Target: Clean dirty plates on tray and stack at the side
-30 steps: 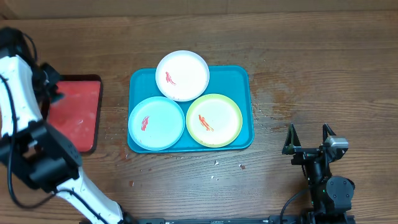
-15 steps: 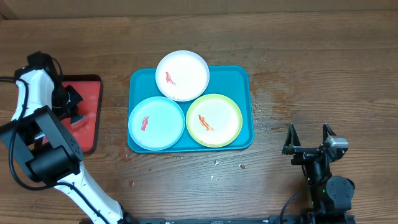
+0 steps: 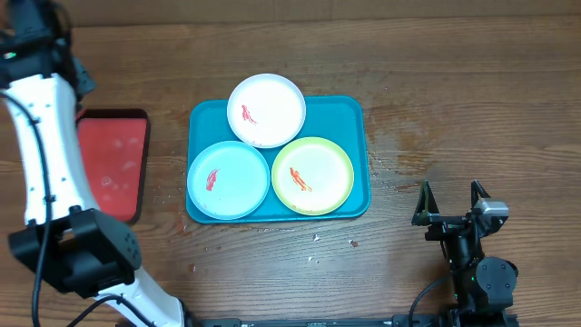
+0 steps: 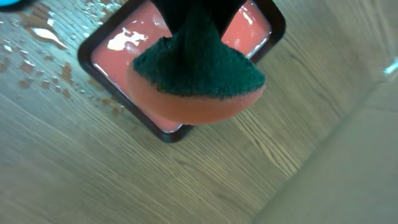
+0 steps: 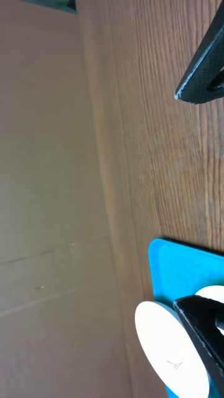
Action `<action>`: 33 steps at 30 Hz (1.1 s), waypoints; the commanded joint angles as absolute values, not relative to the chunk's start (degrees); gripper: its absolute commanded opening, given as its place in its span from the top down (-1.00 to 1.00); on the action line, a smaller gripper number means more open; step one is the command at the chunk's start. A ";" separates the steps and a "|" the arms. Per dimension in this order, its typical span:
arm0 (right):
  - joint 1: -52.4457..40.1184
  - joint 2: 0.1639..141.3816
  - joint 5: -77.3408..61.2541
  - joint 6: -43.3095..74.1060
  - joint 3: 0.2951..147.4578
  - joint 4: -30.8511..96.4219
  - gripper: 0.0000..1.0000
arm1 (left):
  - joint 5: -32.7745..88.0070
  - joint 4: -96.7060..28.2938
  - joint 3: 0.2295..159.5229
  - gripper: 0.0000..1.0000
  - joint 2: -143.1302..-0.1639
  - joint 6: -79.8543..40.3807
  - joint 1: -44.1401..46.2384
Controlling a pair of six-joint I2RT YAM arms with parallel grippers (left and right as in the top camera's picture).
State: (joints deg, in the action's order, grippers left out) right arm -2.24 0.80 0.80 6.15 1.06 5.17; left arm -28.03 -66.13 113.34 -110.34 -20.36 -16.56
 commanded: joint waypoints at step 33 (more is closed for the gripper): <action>-2.00 0.16 0.75 5.91 0.47 4.80 -1.00 | -70.19 -66.92 105.65 0.92 -121.99 -32.32 -11.09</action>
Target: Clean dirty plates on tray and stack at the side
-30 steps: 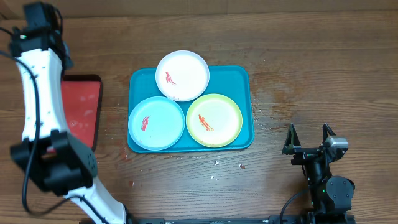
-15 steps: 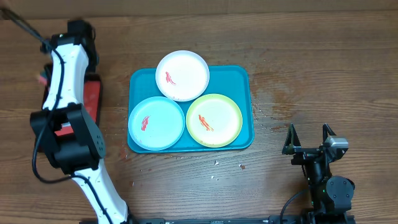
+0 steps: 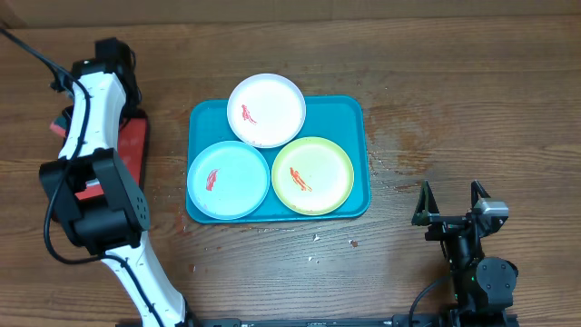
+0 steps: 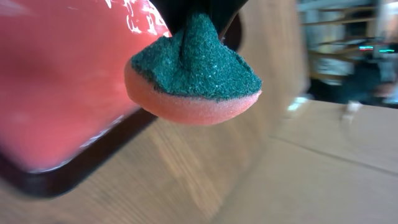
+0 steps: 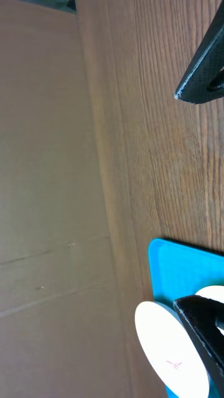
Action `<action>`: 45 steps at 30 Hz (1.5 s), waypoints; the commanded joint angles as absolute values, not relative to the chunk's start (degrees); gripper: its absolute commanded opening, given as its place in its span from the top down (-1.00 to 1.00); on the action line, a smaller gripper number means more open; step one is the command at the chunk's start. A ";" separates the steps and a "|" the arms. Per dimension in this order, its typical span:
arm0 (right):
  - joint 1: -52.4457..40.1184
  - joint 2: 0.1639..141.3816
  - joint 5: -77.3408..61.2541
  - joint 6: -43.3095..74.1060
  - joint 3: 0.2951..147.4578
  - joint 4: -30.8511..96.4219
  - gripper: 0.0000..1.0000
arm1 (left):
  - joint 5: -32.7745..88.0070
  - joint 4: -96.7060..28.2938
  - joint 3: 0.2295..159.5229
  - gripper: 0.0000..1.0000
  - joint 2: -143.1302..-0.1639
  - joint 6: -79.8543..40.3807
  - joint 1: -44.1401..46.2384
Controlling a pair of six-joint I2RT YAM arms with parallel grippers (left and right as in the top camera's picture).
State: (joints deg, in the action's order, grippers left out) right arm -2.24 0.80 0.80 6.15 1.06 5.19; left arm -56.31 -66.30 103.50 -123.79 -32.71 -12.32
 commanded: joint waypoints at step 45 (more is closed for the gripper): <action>-2.00 0.16 0.75 5.93 0.47 4.80 -1.00 | -24.97 -78.48 117.45 0.92 -113.54 -36.99 -13.15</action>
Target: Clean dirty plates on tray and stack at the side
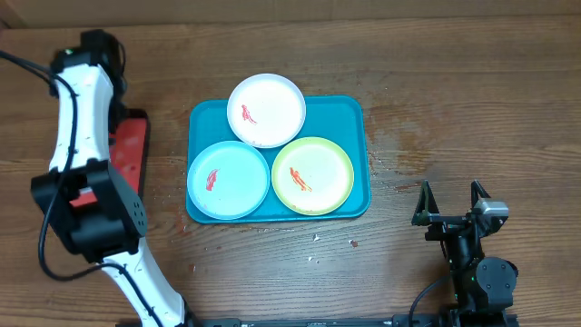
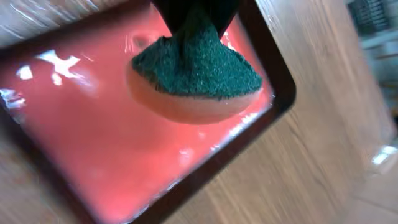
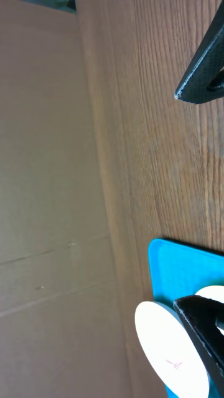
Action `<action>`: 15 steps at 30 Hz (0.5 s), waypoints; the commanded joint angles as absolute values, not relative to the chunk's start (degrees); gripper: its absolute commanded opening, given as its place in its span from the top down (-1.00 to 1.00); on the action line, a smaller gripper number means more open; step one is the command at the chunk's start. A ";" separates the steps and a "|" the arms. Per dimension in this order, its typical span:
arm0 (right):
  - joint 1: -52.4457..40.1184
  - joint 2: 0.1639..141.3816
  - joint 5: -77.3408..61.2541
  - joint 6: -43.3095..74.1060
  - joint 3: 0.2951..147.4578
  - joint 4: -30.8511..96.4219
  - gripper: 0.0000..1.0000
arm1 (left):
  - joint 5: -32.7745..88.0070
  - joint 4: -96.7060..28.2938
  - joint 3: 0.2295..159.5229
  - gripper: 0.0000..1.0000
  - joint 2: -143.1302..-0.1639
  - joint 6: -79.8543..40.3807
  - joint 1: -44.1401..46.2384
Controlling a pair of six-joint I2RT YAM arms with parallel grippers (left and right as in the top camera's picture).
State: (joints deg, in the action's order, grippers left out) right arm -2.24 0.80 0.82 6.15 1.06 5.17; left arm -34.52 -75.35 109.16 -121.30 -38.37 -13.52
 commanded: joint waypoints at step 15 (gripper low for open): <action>-2.00 0.16 0.75 5.91 0.47 4.80 -1.00 | 16.14 -87.94 113.03 0.92 -103.18 -10.26 -6.35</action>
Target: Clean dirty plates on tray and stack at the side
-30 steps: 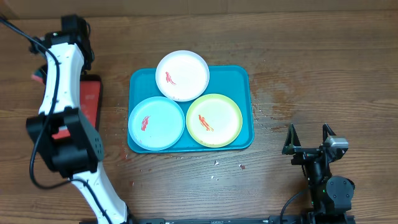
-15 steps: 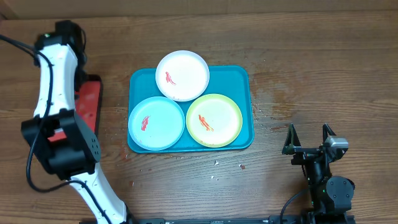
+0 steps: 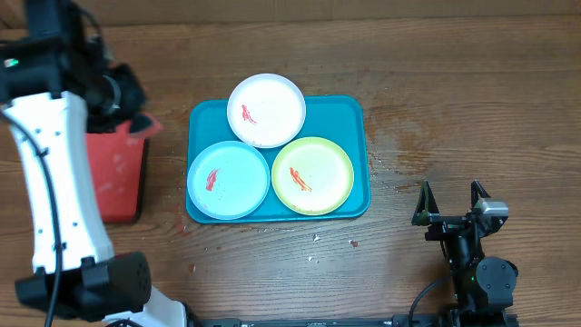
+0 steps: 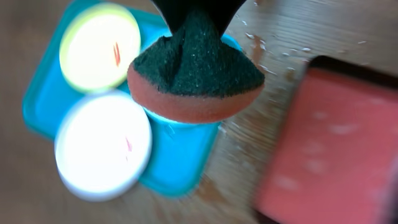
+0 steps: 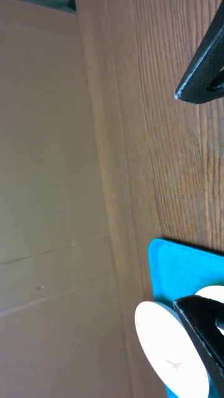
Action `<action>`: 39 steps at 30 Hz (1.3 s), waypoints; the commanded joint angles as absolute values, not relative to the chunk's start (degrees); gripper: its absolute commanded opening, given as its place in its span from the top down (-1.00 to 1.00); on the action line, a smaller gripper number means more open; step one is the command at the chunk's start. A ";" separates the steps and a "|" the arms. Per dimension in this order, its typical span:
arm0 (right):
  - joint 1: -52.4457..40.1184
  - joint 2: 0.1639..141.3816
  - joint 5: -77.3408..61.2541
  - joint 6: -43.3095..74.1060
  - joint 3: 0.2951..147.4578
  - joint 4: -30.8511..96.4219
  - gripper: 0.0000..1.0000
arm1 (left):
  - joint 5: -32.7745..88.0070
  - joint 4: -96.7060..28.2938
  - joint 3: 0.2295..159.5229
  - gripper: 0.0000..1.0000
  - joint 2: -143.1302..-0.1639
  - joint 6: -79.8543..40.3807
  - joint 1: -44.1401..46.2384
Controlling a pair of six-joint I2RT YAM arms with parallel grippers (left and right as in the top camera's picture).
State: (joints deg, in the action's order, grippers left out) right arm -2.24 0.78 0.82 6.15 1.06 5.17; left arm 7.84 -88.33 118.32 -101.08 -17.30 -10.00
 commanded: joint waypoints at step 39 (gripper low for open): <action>-2.00 0.16 0.75 5.91 0.47 4.80 -1.00 | 10.13 -52.99 79.42 0.53 -100.31 -19.27 8.01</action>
